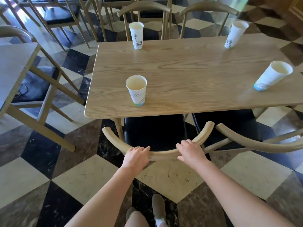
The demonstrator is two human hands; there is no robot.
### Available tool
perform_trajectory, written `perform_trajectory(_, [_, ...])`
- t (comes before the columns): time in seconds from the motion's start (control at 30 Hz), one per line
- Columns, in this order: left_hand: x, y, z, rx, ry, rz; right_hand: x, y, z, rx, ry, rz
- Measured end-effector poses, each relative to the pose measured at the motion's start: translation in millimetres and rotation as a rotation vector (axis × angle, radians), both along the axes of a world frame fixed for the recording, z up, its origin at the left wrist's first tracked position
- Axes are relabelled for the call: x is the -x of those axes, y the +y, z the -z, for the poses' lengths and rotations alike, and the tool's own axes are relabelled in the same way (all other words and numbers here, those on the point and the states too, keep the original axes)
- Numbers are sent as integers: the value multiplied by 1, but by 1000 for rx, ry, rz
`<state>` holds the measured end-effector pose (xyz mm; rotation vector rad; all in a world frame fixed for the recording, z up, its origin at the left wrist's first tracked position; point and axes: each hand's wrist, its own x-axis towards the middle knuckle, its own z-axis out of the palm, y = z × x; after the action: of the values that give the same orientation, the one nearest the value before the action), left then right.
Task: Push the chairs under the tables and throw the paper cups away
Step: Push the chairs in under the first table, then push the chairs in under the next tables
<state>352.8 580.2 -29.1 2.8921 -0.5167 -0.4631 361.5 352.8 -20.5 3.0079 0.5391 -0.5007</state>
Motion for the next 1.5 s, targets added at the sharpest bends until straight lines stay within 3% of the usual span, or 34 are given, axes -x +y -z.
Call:
perform_trajectory(0.37, [22, 24, -55, 18, -255, -154, -17, 70, -40, -203, -142, -107])
perform_trajectory(0.8, [5, 154, -74, -11, -407, -437, -62, 218, -63, -264, -228, -293])
perform_trajectory(1.3, [-89, 388, -92, 0, -441, -335, -134, 420, -71, -243, -229, -111])
perform_trajectory(1.5, [-154, 426, -81, 26, -387, -288, -184, 462, -68, -185, -183, -48])
